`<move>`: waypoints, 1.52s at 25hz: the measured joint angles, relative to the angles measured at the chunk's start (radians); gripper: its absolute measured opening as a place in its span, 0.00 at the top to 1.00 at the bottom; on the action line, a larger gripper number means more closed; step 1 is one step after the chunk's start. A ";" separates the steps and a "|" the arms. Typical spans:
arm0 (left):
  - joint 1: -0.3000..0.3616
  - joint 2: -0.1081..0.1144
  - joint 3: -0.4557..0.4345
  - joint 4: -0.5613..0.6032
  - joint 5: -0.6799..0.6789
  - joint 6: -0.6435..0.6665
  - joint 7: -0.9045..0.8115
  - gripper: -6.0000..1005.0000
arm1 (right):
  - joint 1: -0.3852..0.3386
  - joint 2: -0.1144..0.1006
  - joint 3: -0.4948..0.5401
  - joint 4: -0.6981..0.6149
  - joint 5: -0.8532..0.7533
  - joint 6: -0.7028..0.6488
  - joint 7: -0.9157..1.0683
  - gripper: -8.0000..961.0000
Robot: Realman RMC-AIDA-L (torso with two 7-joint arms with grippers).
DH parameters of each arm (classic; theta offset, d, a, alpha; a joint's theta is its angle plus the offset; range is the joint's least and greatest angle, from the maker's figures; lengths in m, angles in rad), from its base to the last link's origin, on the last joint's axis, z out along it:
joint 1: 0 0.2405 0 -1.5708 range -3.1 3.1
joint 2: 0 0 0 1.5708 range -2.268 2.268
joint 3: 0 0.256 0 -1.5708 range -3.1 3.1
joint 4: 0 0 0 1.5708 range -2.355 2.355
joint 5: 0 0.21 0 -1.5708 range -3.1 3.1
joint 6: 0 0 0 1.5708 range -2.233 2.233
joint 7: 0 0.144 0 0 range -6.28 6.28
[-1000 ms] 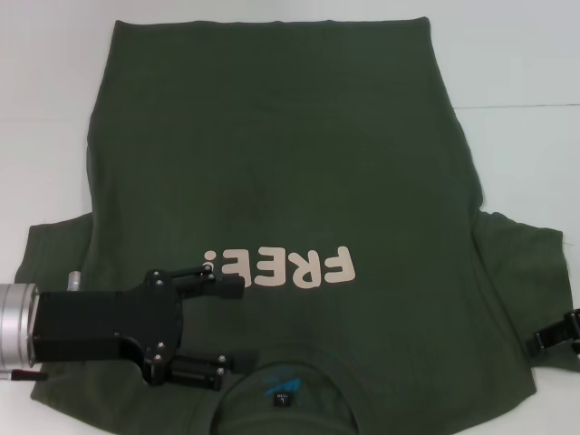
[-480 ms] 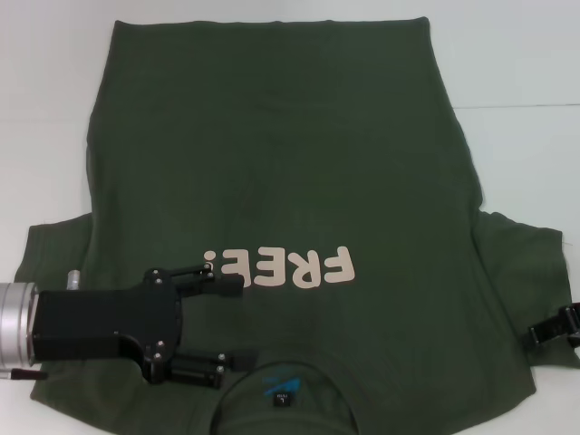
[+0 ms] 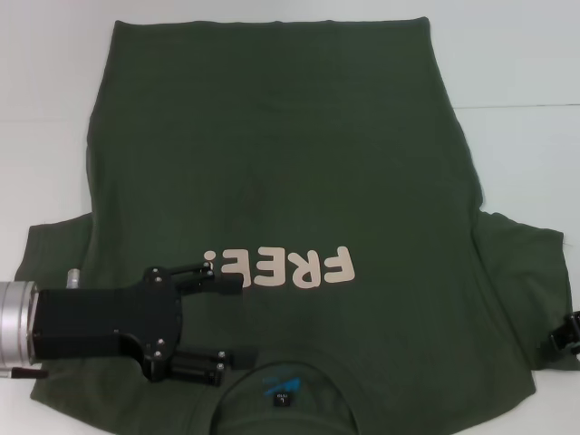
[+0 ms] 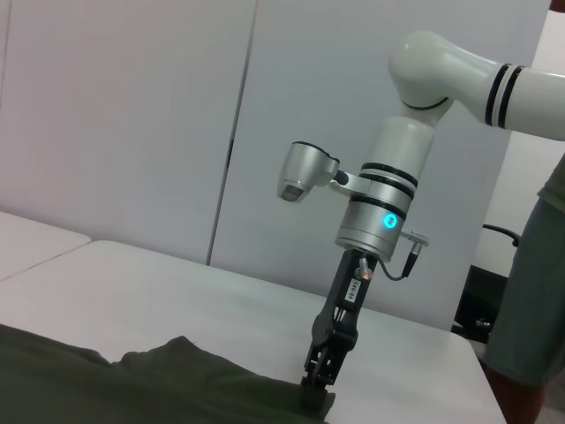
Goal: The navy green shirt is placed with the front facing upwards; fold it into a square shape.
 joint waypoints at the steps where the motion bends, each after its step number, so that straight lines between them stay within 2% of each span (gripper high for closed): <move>1: 0.000 0.000 0.000 0.000 0.000 -0.002 0.001 0.07 | 0.001 0.000 -0.001 0.000 -0.005 0.000 0.000 0.53; 7: 0.000 0.000 0.000 -0.002 -0.002 -0.003 0.005 0.07 | 0.004 0.000 -0.004 -0.003 -0.009 0.000 0.002 0.74; 12: 0.000 -0.001 0.000 -0.001 -0.002 -0.004 0.004 0.07 | 0.005 0.000 -0.004 -0.008 -0.009 0.000 -0.001 0.97; 16: 0.000 -0.002 0.000 -0.001 -0.003 -0.004 0.004 0.07 | 0.003 -0.003 -0.004 -0.011 -0.009 0.004 -0.005 0.97; 22: 0.000 -0.002 0.000 -0.001 -0.003 -0.004 0.004 0.07 | -0.009 -0.030 0.012 -0.019 -0.067 0.052 -0.001 0.97; 25: 0.000 -0.002 0.000 -0.002 -0.004 -0.004 0.004 0.07 | -0.016 -0.037 0.029 -0.030 -0.092 0.094 -0.002 0.97; 33: -0.002 -0.009 -0.004 -0.002 -0.005 -0.004 0.005 0.07 | -0.010 -0.045 0.043 -0.025 -0.097 0.225 -0.008 0.97; 38: -0.001 -0.012 -0.005 0.000 -0.006 -0.003 0.004 0.07 | 0.002 -0.052 0.039 -0.019 -0.097 0.263 -0.003 0.97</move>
